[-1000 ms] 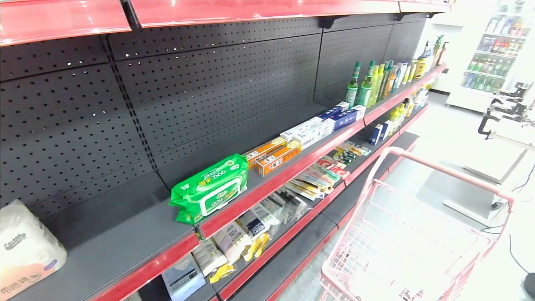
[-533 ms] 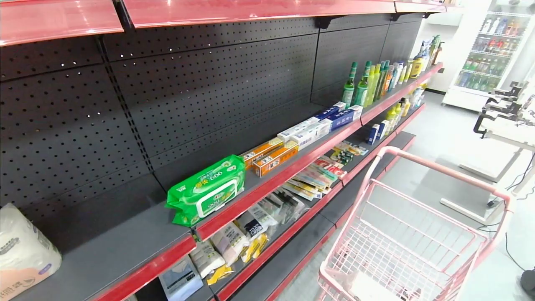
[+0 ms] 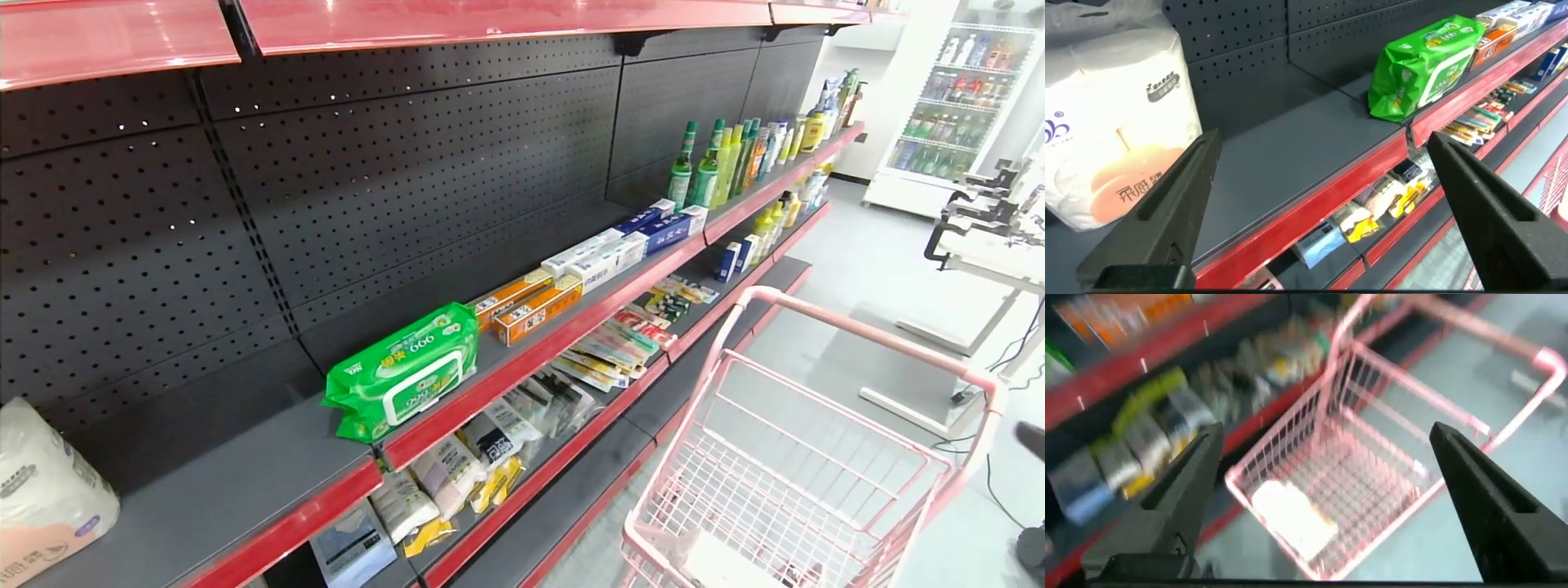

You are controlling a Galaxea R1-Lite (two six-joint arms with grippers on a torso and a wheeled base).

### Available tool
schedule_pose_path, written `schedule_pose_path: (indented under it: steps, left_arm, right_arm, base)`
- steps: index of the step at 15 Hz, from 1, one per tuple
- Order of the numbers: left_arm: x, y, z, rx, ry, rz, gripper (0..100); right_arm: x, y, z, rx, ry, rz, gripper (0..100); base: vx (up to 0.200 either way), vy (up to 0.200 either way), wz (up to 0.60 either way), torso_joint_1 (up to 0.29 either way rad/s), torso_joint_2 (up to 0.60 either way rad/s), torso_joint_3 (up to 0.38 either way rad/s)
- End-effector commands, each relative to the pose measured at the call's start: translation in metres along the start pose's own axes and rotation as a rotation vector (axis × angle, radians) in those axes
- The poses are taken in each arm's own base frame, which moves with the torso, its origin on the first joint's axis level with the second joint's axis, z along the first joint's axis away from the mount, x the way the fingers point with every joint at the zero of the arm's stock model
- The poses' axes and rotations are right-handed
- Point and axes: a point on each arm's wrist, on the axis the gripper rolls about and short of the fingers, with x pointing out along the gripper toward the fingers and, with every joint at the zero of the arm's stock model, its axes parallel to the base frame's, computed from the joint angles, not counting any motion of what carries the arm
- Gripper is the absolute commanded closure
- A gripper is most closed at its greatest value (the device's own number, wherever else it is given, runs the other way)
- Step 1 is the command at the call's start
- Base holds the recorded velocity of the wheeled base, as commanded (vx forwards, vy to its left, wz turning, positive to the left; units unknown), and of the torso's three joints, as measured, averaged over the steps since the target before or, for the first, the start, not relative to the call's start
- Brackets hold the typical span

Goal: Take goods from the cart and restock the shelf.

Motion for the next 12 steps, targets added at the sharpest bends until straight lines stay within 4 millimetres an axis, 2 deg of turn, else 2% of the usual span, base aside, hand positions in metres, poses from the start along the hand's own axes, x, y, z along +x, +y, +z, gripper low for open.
schedule_pose_path:
  steps: [1,2,3,5,8,12]
  left_arm:
    - [0.0,0.0,0.0,-0.001,-0.002,0.001,0]
    - [0.0,0.0,0.0,0.0,0.0,0.001,0]
    - [0.0,0.0,0.0,0.001,0.0,0.001,0]
    - [0.0,0.0,0.0,0.001,-0.002,0.001,0]
    - [0.0,0.0,0.0,0.001,-0.002,0.001,0]
    - [0.0,0.0,0.0,0.001,-0.002,0.001,0]
  right_arm:
    - [0.12,0.004,-0.034,-0.088,0.591,0.036,0]
    - [0.15,0.008,-0.051,-0.119,0.722,0.085,0]
    - [0.168,0.019,-0.064,-0.172,0.805,0.144,0]
    - [0.191,0.042,-0.08,-0.245,0.896,0.213,0]
    - [0.207,0.067,-0.099,-0.352,0.967,0.301,0]
    - [0.214,0.07,-0.12,-0.394,1.058,0.323,0]
  base:
    - [0.0,0.0,0.0,0.0,0.0,0.0]
    - [0.0,0.0,0.0,0.0,0.0,0.0]
    - [0.0,0.0,0.0,0.0,0.0,0.0]
    - [0.0,0.0,0.0,0.0,0.0,0.0]
    - [0.0,0.0,0.0,0.0,0.0,0.0]
    - [0.0,0.0,0.0,-0.018,0.03,0.024]
